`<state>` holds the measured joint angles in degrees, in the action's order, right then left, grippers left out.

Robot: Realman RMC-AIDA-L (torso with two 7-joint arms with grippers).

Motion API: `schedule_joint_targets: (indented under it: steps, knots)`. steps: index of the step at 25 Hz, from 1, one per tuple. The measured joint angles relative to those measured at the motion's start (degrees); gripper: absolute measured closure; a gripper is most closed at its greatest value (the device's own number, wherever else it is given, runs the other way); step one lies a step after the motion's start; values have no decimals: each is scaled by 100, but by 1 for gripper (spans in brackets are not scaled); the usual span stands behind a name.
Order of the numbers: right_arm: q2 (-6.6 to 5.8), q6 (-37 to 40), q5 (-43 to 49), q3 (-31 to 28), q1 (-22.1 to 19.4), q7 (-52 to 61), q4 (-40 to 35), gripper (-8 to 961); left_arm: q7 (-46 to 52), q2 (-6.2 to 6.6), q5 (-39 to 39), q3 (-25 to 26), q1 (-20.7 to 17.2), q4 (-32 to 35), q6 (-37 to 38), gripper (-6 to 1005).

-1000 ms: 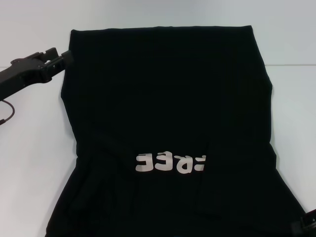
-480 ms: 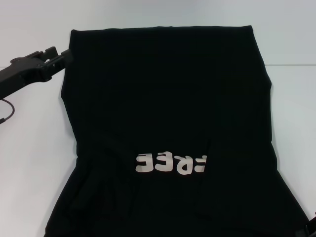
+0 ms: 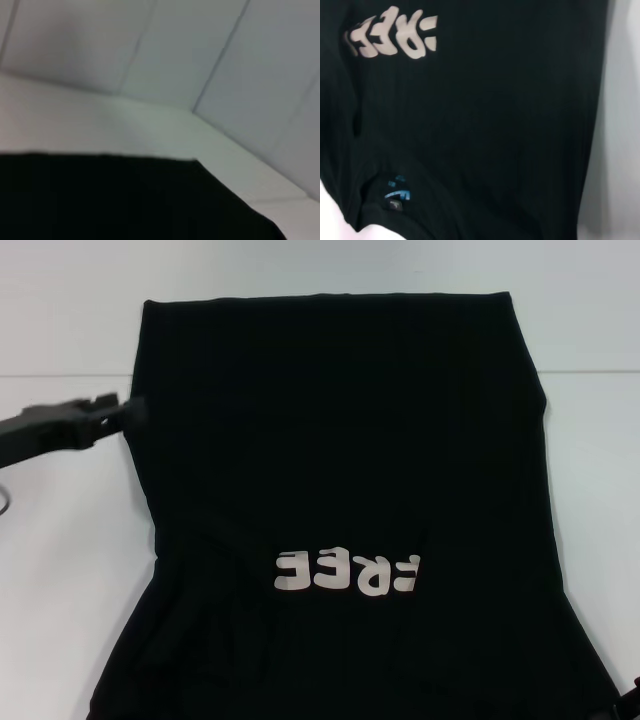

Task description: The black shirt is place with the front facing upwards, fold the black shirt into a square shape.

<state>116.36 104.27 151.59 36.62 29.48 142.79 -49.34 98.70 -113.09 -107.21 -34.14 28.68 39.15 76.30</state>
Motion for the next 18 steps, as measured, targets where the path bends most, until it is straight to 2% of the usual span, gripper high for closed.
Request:
schedule_joint_targets:
  steps: [3,7,12,15,18]
  knots:
    - [-19,23,-5,-215,-36,-208,-2,902,616,214,-130,69,-183,283,703,469]
    - [-51,-1,-9,-519,-75,-455,8,903,1708,373,-640,84,-432,1011,1302,469]
    - [-54,-69,-16,-587,-63,-638,23,903,2713,469,-1640,61,-434,1552,1588,470]
    - [-51,-107,-16,-589,-46,-680,23,903,2926,532,-2252,45,-252,1573,1829,466]
    - [-46,-139,-16,-590,-32,-695,23,902,2897,532,-2612,0,-114,1474,2007,466]
